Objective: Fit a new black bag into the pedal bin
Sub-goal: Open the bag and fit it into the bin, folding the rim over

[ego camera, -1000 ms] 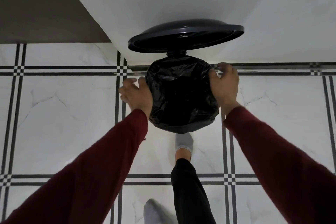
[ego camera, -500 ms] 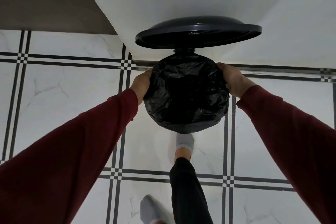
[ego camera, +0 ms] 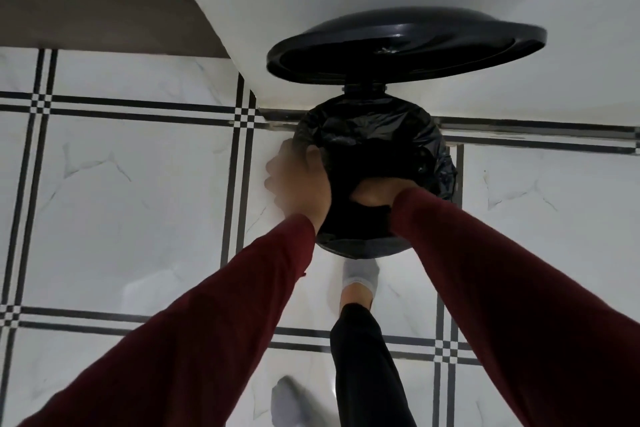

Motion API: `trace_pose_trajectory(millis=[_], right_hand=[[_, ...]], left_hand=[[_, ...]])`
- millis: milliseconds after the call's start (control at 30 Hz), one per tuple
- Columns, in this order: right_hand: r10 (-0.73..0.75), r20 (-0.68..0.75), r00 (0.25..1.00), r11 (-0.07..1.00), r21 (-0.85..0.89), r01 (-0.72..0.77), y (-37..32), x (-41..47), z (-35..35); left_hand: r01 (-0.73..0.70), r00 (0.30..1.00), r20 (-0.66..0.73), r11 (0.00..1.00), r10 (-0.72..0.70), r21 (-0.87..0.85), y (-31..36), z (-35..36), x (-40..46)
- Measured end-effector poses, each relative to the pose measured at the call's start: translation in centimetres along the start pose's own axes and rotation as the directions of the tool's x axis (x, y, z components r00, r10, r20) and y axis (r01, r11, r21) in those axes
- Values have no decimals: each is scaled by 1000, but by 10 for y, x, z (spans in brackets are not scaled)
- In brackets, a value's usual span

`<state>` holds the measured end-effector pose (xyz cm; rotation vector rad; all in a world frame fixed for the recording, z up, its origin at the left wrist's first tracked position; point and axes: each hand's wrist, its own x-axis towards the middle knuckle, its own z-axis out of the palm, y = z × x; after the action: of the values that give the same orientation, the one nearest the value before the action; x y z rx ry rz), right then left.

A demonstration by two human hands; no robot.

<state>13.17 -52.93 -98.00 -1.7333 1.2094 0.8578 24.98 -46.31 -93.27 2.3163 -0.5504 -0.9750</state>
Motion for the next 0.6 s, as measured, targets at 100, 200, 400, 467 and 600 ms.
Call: trace_pose_trajectory(millis=[100,200,400,467,600], right_hand=[[62,-98,993,995,-74,-69,3,23,1],[66,-10,998,992,-108,-67,0,33,13],[106,-1,994,989,-99,-106,9,67,39],[132,15,991,986,-101,-130,12,76,43],[119,40,992,992,22,-120,2,75,38]], left_hand=[[-17,1000,18,1000,17,-5,-3,0,-1],[-18,999,33,1000,18,-11,-6,0,-1],[-5,1000,17,1000,5,-15,-5,5,4],[-17,1000,14,1000,18,-17,-9,6,7],[-51,998,29,998,52,-36,-15,2,16]])
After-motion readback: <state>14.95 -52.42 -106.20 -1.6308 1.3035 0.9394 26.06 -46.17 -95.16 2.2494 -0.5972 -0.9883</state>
